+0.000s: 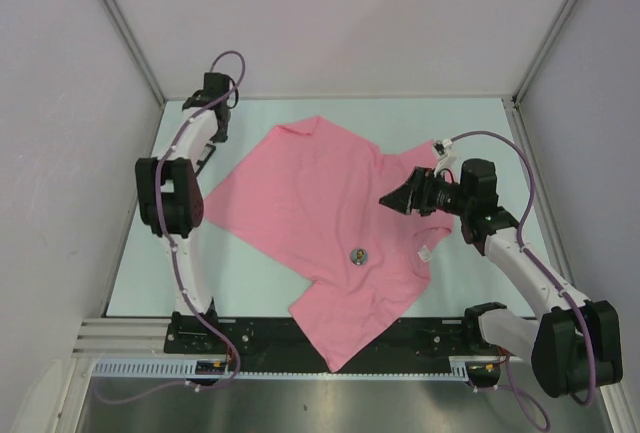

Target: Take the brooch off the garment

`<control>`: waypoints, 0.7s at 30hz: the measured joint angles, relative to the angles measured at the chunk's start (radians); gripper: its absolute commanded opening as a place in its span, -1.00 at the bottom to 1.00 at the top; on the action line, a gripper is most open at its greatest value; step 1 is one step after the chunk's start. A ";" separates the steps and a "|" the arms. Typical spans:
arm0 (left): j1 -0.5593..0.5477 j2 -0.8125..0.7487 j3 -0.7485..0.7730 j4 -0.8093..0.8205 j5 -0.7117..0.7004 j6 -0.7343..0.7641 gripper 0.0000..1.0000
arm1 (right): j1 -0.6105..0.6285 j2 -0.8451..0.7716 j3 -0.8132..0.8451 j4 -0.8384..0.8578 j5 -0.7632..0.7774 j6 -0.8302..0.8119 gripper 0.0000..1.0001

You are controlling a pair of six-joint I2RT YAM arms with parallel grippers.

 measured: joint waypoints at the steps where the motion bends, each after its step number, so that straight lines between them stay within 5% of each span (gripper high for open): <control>1: -0.004 -0.047 -0.022 -0.006 0.052 -0.029 -0.27 | 0.003 0.000 0.000 -0.008 0.010 0.001 0.55; 8: -0.126 -0.451 -0.358 0.067 0.477 -0.208 -0.46 | 0.148 0.006 0.002 -0.138 0.169 -0.012 0.57; 16: -0.638 -0.603 -0.828 0.393 0.815 -0.476 -0.78 | 0.294 0.045 -0.025 -0.159 0.313 0.034 0.38; 21: -0.762 -0.590 -0.981 0.515 0.863 -0.606 -0.84 | 0.294 0.090 -0.138 -0.081 0.336 0.087 -0.12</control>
